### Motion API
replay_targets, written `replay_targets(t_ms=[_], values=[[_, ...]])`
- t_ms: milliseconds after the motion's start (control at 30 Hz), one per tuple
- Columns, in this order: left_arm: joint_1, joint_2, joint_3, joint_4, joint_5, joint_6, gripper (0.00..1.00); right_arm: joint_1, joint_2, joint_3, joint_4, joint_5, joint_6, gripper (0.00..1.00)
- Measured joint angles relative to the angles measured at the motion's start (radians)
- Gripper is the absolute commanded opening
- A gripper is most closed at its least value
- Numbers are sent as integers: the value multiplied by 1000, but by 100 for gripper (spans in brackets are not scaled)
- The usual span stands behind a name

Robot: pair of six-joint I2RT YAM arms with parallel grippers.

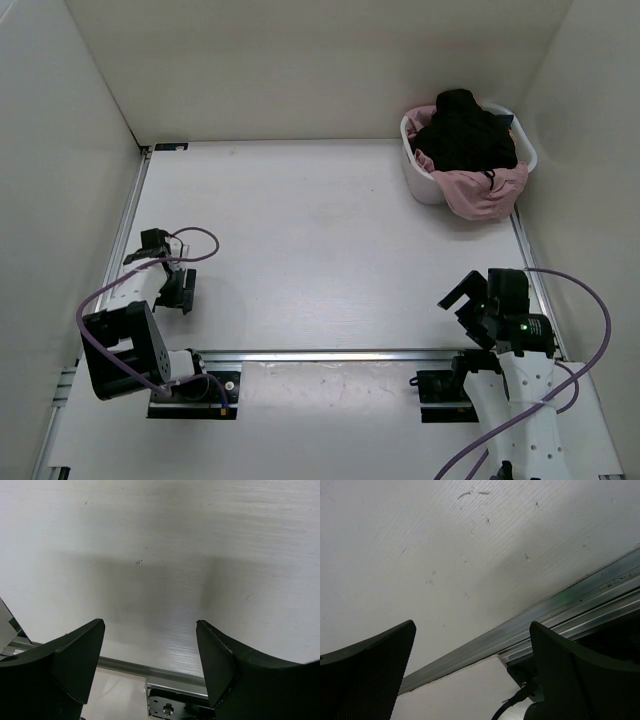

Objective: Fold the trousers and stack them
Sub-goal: Grab the trousers from the pile

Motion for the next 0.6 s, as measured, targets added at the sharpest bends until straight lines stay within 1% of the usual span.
replay_targets(t_ms=[167,233,267,300,367,433,500,567,600], values=[[0,-5,5,-2,-13,-2,87,0,70,66,-13,35,-41,99],[0,-37,31,-10,-23,-6,91,0,122,135,-11,51,-75,99],[0,-71,56,-19,-21,1,100,0,146,172,-14,61,-92,99],[0,-111,87,-26,-15,11,100,0,176,222,-12,72,-112,99],[0,-207,203,-23,14,39,100,0,233,320,7,91,-159,99],[-3,-252,346,-13,48,74,100,0,315,450,32,112,-211,99],[-8,-259,478,25,71,108,100,0,428,598,70,142,-260,99],[-10,-230,599,49,92,131,100,0,564,762,125,177,-304,99],[-11,-211,639,58,98,134,100,-5,668,864,132,188,-326,99]])
